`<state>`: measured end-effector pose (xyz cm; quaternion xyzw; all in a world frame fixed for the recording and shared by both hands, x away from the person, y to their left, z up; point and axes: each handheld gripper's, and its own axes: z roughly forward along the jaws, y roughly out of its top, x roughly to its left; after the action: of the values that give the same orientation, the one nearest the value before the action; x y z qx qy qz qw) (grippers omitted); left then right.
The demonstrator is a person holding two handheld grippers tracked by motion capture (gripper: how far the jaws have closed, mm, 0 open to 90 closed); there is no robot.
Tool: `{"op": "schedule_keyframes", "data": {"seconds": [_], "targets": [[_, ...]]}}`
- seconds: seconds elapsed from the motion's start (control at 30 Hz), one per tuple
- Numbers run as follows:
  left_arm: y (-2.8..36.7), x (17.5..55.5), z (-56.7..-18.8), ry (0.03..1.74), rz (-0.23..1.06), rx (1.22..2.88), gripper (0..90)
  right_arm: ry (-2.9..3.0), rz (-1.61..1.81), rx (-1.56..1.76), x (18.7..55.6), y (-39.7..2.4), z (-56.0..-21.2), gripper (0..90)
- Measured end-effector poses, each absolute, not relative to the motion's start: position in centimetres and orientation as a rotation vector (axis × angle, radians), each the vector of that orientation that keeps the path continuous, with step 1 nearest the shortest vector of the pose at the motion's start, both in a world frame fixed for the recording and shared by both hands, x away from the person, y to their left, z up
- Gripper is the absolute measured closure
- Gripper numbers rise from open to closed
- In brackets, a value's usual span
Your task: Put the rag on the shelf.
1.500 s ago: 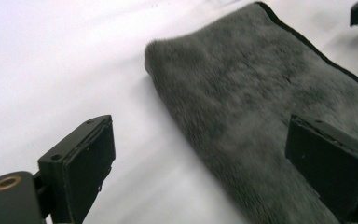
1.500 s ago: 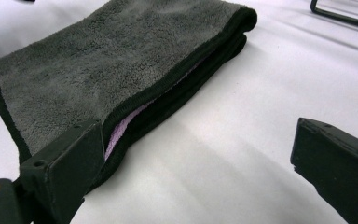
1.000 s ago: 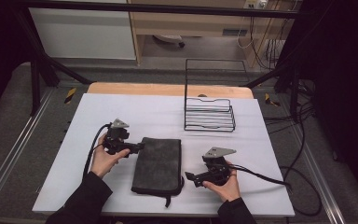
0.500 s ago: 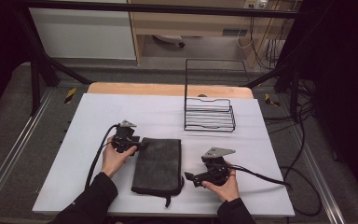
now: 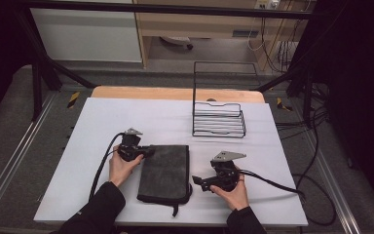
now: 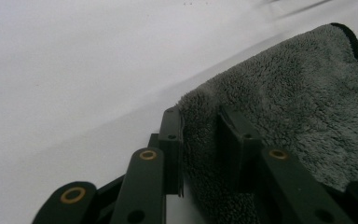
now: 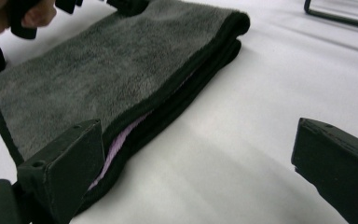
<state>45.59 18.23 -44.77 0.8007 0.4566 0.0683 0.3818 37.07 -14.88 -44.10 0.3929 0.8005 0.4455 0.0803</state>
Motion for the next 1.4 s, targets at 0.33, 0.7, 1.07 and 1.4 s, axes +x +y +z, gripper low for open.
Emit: {"op": "schedule_keyframes", "data": {"seconds": [0.33,0.7,1.07,1.4], "targets": [[17.8,45.3,-44.7,1.159,0.216,2.064,72.2,2.315,1.358,1.197,39.9,-13.0,-42.7,1.8],[17.8,45.2,-44.7,1.141,0.228,2.067,71.7,2.3,1.295,1.32,44.6,-10.2,-44.3,23.0],[17.8,45.2,-44.8,1.13,0.236,2.067,71.4,2.356,1.264,1.323,45.5,-9.5,-45.6,52.7],[17.9,45.2,-44.8,1.134,0.223,2.059,71.4,2.4,1.29,1.451,45.5,-9.5,-45.4,64.2]]}}
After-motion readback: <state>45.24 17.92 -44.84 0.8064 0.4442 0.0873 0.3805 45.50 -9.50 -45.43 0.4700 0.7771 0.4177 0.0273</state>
